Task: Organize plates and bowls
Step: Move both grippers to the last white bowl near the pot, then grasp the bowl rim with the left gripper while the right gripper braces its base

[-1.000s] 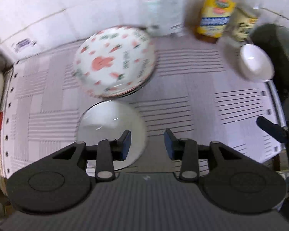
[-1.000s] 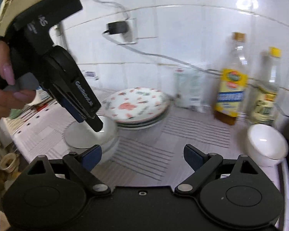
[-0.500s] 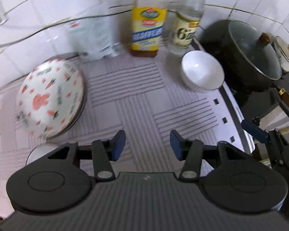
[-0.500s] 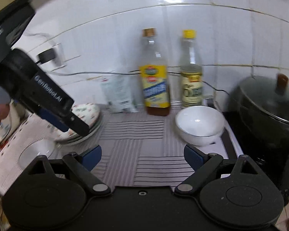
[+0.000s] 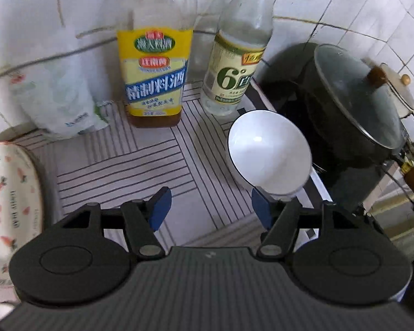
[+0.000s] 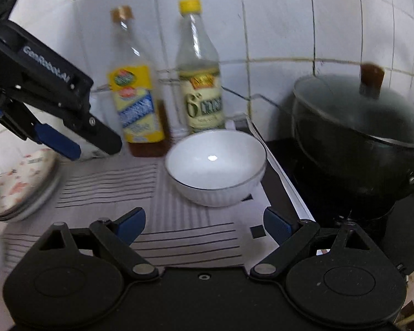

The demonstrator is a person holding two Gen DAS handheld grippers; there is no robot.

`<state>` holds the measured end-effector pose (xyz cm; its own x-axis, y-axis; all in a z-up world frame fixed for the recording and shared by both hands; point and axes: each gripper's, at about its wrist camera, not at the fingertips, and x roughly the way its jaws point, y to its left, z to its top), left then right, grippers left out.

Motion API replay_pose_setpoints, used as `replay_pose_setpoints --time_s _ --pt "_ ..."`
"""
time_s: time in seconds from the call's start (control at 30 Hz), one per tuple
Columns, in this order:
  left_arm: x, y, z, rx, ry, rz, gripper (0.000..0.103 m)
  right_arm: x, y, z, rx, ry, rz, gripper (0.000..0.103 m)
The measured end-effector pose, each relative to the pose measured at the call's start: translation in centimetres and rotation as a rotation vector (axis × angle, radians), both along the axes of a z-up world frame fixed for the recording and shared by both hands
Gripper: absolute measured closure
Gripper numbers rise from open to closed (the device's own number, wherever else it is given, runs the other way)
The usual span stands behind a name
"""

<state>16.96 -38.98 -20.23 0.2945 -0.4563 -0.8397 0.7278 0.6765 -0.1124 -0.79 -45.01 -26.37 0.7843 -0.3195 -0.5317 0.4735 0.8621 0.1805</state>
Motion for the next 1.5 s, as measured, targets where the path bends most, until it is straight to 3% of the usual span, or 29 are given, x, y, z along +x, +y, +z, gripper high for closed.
replay_pose_setpoints --time_s 0.33,0.6,0.73,0.8,0.97,1.13,1.3,1.5 --pt "2.8 -3.6 -3.9 -0.047 0.077 0.055 0.039 4.5 -1.9 -2.7 -0.029 0.065 -0.016 0.008" --pt "3.6 -6.5 -5.3 -0.016 0.024 0.065 0.04 6.0 -2.8 -2.6 0.02 0.085 -0.007 0.008" --pt "3.4 -7.7 -5.2 0.036 -0.039 -0.003 0.042 6.7 -3.0 -2.6 0.003 0.114 -0.004 0.008" --pt "3.4 -8.0 -5.2 0.039 -0.04 -0.021 0.046 6.9 -2.8 -2.3 -0.026 0.12 0.013 0.008" --pt "4.0 -8.6 -5.6 0.08 -0.039 0.001 0.072 7.3 -3.3 -2.5 -0.027 0.119 0.012 0.008" --pt "4.0 -8.9 -5.8 0.1 0.027 -0.027 0.092 7.8 -3.5 -2.8 -0.017 0.107 0.008 0.008" --pt "3.8 -8.5 -5.6 0.127 0.077 -0.022 0.092 7.1 -2.9 -2.8 -0.017 0.095 0.023 0.008" --pt "1.9 -7.0 -4.3 0.128 0.027 -0.041 0.092 5.7 -2.1 -2.4 0.021 0.06 0.022 0.008"
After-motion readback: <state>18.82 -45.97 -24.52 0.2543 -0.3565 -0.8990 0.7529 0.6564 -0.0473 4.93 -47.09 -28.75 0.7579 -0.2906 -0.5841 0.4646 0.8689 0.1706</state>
